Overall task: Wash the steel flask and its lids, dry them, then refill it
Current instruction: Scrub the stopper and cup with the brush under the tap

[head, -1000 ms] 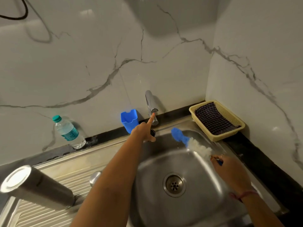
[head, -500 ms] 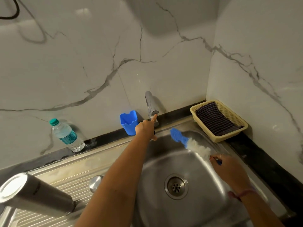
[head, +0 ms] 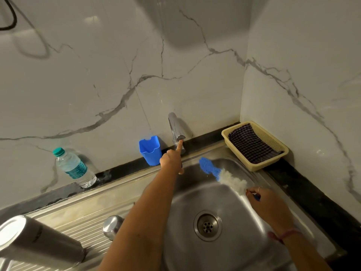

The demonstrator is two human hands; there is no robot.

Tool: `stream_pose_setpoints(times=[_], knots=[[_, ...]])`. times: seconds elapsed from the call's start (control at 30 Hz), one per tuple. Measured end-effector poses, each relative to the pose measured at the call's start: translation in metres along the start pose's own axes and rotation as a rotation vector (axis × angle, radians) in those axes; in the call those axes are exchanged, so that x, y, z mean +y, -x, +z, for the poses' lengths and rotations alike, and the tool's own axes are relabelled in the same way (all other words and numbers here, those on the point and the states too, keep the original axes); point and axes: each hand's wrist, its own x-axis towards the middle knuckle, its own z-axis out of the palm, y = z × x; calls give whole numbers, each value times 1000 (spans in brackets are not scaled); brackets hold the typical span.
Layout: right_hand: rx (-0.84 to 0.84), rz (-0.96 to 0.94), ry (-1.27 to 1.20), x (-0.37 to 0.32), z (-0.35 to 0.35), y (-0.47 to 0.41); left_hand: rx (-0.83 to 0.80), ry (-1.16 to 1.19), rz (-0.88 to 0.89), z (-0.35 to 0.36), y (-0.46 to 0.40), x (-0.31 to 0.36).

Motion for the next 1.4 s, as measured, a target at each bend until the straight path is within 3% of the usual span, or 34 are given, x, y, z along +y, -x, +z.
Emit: stream_pose_setpoints(times=[0.33,1.4], knots=[[58,-119,-26,-7,-1,4,0,41,-56,3,8,-2],[1,-55,-18,-8,-6,8,-8,106,-38,9,14,-6]])
